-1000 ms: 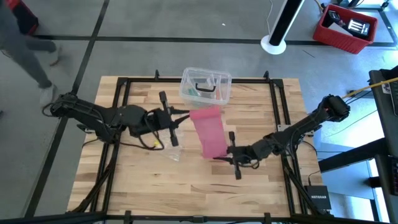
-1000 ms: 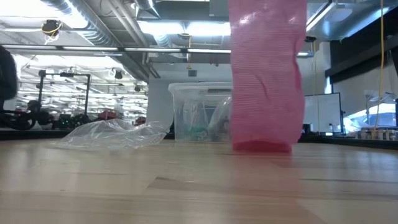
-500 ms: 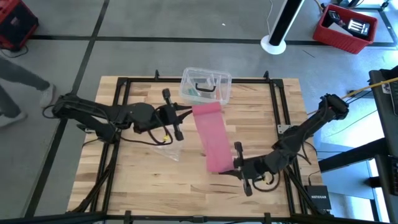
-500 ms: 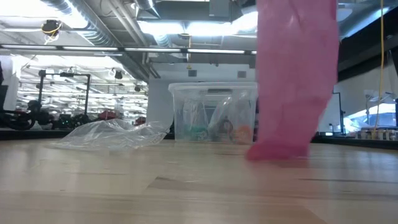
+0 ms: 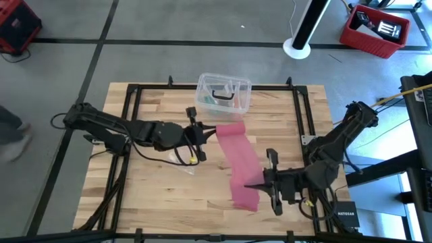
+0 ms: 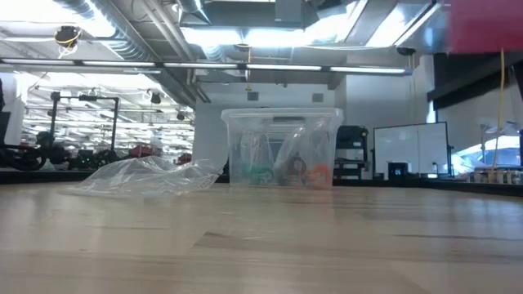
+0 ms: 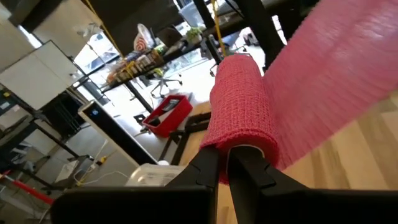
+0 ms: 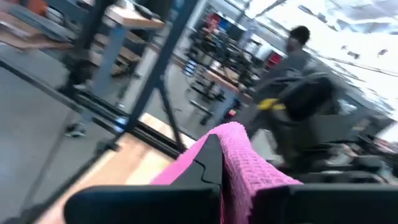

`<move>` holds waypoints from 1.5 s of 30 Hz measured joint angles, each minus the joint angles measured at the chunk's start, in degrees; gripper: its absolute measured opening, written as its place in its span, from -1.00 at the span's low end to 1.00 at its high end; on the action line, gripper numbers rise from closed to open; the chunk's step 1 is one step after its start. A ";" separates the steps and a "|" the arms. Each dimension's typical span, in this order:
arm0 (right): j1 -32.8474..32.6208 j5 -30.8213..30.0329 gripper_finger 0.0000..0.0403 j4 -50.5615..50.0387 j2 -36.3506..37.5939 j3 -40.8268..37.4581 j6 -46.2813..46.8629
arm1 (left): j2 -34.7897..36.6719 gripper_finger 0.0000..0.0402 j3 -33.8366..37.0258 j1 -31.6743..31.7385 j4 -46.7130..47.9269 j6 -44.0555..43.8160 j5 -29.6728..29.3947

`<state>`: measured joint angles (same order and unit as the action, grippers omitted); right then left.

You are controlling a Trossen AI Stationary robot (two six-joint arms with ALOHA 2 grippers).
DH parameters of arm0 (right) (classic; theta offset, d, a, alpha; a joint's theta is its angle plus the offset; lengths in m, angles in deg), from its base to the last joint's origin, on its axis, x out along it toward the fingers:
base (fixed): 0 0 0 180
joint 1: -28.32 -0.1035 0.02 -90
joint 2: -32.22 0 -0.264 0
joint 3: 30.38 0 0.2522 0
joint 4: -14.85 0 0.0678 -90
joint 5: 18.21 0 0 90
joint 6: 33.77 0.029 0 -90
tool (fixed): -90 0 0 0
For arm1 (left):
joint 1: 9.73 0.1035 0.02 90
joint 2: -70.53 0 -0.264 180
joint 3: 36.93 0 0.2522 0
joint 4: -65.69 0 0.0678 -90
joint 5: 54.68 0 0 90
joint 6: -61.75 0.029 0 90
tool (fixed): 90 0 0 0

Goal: Roll bandage
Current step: Roll the pink bandage

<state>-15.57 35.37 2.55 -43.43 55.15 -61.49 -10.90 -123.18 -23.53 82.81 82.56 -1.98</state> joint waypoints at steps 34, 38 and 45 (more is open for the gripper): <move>18.48 -9.69 -0.99 -0.78 0.09 13.38 -7.28 | -12.94 -0.94 -0.09 -9.60 -0.06 1.00 1.11; 23.52 -8.85 -0.98 -3.46 0.09 13.38 -6.34 | -12.91 -0.94 -0.09 -11.44 -0.55 4.93 1.01; 33.65 2.10 -0.99 -17.43 -0.24 13.49 9.73 | -13.00 -0.94 0.02 -14.81 -5.07 14.50 -1.46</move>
<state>18.08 37.46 -14.87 -43.67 68.63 -51.76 -23.90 -123.16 -38.35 77.74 97.06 -3.45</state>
